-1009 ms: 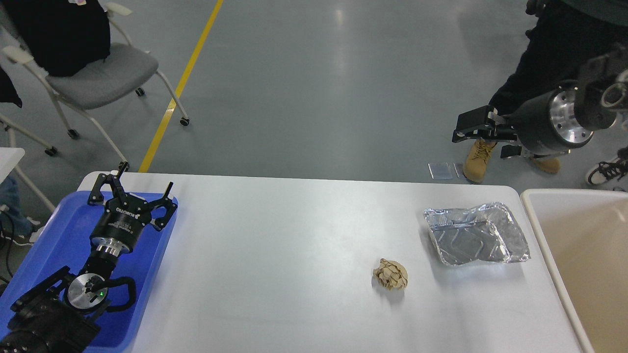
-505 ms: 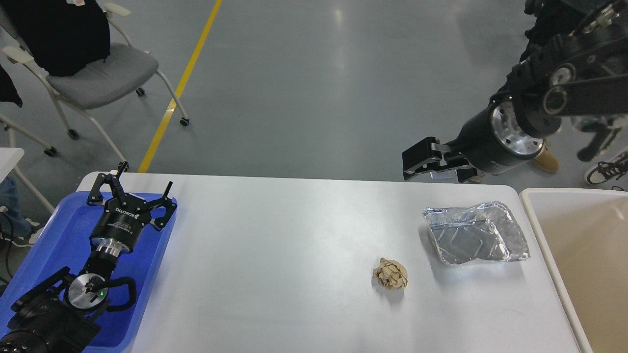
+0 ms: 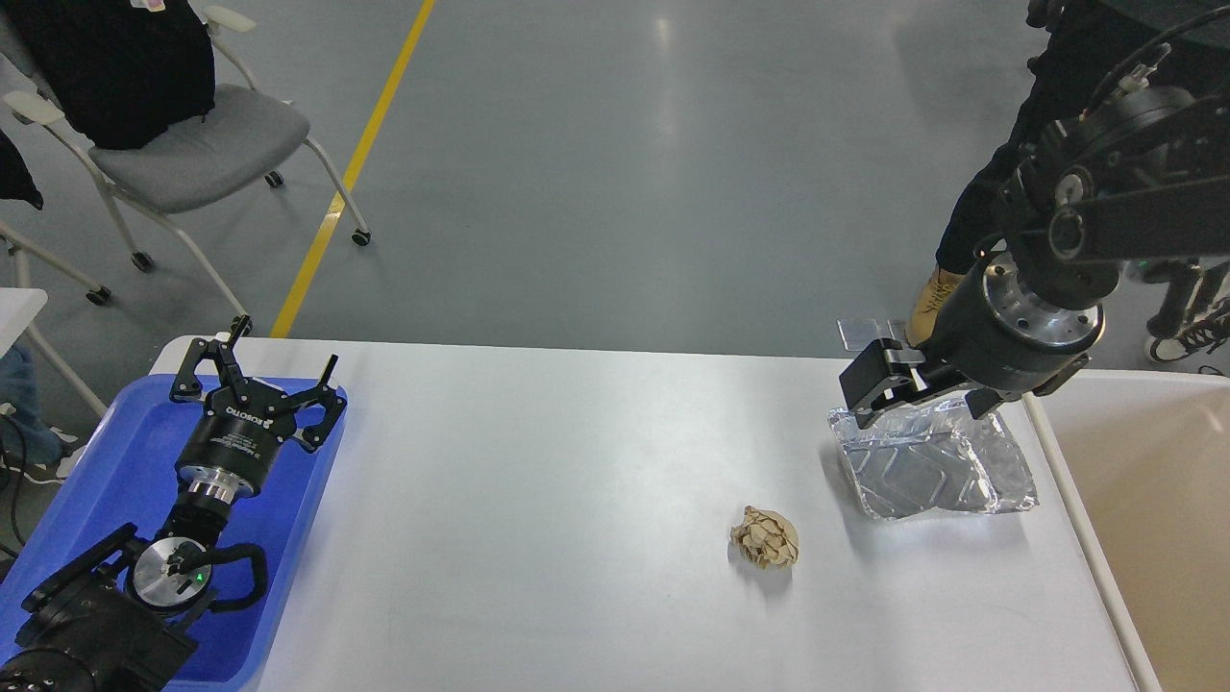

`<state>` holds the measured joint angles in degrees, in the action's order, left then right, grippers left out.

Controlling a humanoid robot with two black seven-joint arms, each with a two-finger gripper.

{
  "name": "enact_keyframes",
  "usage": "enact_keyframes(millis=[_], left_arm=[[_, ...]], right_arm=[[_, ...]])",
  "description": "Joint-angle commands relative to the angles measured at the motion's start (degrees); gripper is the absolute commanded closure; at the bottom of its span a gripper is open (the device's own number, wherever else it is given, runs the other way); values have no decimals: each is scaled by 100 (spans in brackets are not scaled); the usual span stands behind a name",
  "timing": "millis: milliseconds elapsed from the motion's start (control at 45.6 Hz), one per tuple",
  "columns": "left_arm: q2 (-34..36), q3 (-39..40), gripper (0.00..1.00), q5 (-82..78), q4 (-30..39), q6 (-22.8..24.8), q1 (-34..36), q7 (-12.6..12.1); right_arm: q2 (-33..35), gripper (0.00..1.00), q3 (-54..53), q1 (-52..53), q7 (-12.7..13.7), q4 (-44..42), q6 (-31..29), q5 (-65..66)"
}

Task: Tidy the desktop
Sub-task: 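Move the right gripper back over the silver foil bag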

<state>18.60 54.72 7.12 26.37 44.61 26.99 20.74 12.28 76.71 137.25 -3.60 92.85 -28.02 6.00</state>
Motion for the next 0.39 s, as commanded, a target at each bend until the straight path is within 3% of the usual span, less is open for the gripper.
enact_keyframes(millis=[0,373], left_arm=[[-5,3,1,0,0,4,0,-8],[3,3,1,0,0,-5,0,0]], right_arm=[[11,0,379,82,140,-12,-108,-2],[2,0,362,118,131,-13,-485,-20]])
